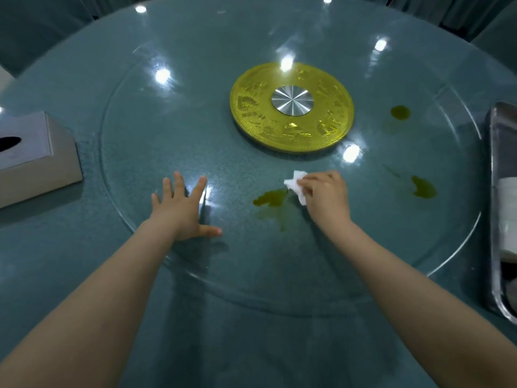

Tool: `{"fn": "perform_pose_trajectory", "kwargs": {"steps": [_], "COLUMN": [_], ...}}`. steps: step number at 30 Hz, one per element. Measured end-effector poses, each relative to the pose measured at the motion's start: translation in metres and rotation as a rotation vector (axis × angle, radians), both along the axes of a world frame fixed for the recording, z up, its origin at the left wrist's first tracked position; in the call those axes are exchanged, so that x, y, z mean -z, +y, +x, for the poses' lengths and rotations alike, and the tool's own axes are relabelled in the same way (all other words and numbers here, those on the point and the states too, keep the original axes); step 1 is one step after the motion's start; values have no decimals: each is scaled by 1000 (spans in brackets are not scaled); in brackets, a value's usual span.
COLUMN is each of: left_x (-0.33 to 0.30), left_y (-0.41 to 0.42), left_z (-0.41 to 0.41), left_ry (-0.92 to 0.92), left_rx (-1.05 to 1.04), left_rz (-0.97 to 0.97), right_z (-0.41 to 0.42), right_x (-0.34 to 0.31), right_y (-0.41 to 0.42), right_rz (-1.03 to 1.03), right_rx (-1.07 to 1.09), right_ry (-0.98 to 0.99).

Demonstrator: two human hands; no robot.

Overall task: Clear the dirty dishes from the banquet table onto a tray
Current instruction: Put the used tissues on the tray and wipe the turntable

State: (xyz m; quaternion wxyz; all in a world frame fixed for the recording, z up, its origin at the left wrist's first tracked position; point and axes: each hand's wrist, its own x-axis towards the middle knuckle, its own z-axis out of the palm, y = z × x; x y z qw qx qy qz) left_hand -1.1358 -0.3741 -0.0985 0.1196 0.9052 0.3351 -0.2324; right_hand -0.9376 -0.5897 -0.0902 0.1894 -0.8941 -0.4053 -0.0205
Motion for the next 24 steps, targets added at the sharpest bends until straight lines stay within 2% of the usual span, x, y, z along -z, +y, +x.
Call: {"fn": "perform_pose_trajectory", "kwargs": {"steps": [4,7,11,14,16,20,24], "left_x": [1,1,-1,-3,-4,-5,-3], "left_y": [-3,-2,-1,-1,-3,-10,-12], "left_z": [1,1,1,1,1,2,2], "left_ry": [1,-9,-11,-13,-11,-13,-19], "left_rx": [2,0,2,1,-1,-6,-2], "left_rz": [2,1,2,-3,-8,-9,-6], "right_z": [0,-31,-83,-78,-51,2,-5], "right_x": [12,11,11,6,3,3,8], "right_y": [11,-10,-47,-45,-28,16,21], "right_rz": [10,17,128,120,68,-18,-45], "right_rx": [109,-54,-216,-275,-218,26,64], "right_ry": [79,68,76,77,58,57,67]}}
